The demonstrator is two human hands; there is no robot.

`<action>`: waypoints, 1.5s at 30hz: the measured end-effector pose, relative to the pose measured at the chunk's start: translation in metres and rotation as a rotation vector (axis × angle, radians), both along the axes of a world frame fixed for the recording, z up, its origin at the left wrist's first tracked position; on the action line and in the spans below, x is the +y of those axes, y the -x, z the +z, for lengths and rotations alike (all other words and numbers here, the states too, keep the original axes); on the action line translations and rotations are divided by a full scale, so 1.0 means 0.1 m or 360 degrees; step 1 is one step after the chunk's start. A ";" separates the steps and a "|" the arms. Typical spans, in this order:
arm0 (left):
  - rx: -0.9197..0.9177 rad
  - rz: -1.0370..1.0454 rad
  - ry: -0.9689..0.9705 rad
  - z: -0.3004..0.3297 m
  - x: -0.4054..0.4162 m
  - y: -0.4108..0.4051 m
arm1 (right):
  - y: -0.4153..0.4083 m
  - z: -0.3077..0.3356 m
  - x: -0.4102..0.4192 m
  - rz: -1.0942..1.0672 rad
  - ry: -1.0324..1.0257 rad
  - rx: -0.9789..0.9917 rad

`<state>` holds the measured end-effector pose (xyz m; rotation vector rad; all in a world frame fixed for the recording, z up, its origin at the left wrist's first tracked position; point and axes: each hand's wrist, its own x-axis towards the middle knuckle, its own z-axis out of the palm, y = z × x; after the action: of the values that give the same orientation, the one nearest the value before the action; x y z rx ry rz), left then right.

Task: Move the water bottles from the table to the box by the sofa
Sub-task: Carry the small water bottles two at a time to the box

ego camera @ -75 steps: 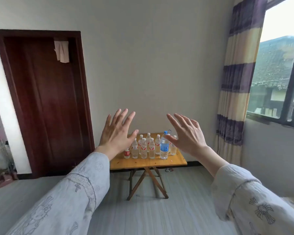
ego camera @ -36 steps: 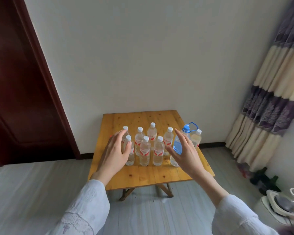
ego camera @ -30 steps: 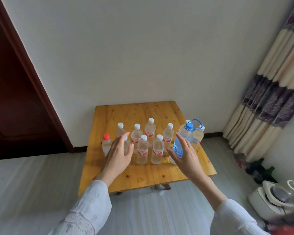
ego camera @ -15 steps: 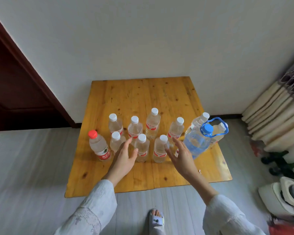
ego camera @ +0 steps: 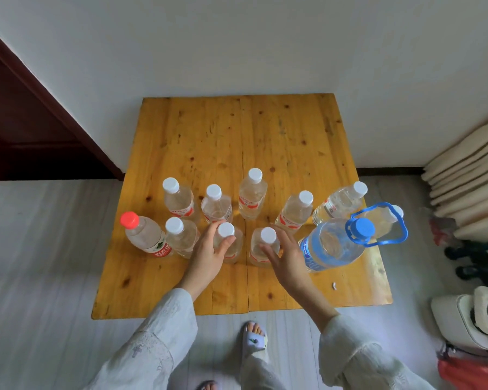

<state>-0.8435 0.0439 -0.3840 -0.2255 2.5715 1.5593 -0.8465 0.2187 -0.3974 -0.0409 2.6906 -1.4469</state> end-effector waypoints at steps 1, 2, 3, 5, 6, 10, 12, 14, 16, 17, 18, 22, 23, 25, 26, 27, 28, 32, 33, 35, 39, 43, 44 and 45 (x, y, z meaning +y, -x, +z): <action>0.0005 -0.0015 -0.0005 -0.01 -0.01 0.00 | 0.00 0.00 0.00 0.0012 0.0019 -0.0013; 0.0013 -0.0039 -0.0009 -0.01 -0.02 -0.01 | 0.00 0.00 0.01 0.0030 0.0032 -0.0034; 0.0022 -0.0060 -0.0008 -0.01 -0.03 -0.02 | 0.00 0.01 0.02 0.0049 0.0039 -0.0057; 0.0034 -0.0066 0.0014 0.00 -0.08 -0.05 | -0.01 0.01 0.06 0.0077 0.0026 -0.0107; 0.0037 -0.0043 0.0024 0.02 -0.11 -0.05 | -0.02 0.02 0.07 0.0077 0.0029 -0.0128; 0.0039 -0.0029 -0.0019 0.10 -0.18 -0.08 | -0.15 0.08 0.12 -0.0062 0.0153 -0.0221; 0.0053 -0.0094 -0.0044 0.15 -0.18 -0.07 | -0.28 0.12 0.10 -0.0153 0.0207 -0.0220; 0.0085 -0.0167 -0.0057 0.20 -0.18 -0.05 | -0.44 0.18 0.08 -0.0267 0.0263 -0.0190; 0.0126 -0.0291 -0.0061 0.28 -0.17 -0.03 | -0.65 0.25 0.07 -0.0433 0.0314 -0.0148; 0.0145 -0.0362 -0.0064 0.33 -0.16 -0.02 | -0.77 0.29 0.07 -0.0536 0.0337 -0.0117; 0.0173 -0.0433 -0.0070 0.38 -0.14 -0.03 | -0.89 0.34 0.06 -0.0635 0.0367 -0.0080; 0.0347 -0.0711 -0.0144 0.61 0.10 -0.19 | -1.44 0.51 0.04 -0.0971 0.0423 0.0008; 0.0350 -0.0787 -0.0176 0.66 0.19 -0.26 | -1.59 0.54 0.04 -0.1054 0.0423 0.0022; 0.0343 -0.0935 -0.0280 0.74 0.37 -0.44 | -1.91 0.64 0.06 -0.1227 0.0437 0.0068; 0.0334 -0.1010 -0.0337 0.77 0.46 -0.54 | -2.07 0.69 0.08 -0.1313 0.0453 0.0101; 0.0320 -0.1082 -0.0386 0.79 0.55 -0.65 | -2.25 0.73 0.10 -0.1403 0.0467 0.0134; 0.0297 -0.1151 -0.0423 0.81 0.65 -0.77 | -2.43 0.77 0.13 -0.1490 0.0480 0.0169; 0.0257 -0.1462 -0.0442 0.90 1.04 -1.37 | -3.29 0.92 0.20 -0.1793 0.0463 0.0304; 0.0264 -0.1554 -0.0441 0.93 1.13 -1.56 | -3.53 0.94 0.21 -0.1868 0.0461 0.0334; 0.0278 -0.1728 -0.0440 0.98 1.31 -1.97 | -4.03 1.00 0.22 -0.2029 0.0460 0.0411; 0.0302 -0.2042 -0.0484 1.08 1.61 -2.90 | -5.09 1.07 0.17 -0.2363 0.0339 0.0562; 0.0306 -0.2313 -0.0554 1.19 1.88 -3.99 | -6.26 1.11 0.03 -0.2660 0.0194 0.0596; 0.0280 -0.2372 -0.0592 1.21 1.94 -4.27 | -6.56 1.12 -0.02 -0.2722 0.0171 0.0582; 0.0242 -0.2437 -0.0629 1.22 2.00 -4.56 | -6.85 1.14 -0.07 -0.2781 0.0149 0.0574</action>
<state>-0.3873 0.2439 -0.2616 1.4974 1.4483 1.2268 -0.1611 0.2112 -0.2833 2.7428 2.5703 -1.7001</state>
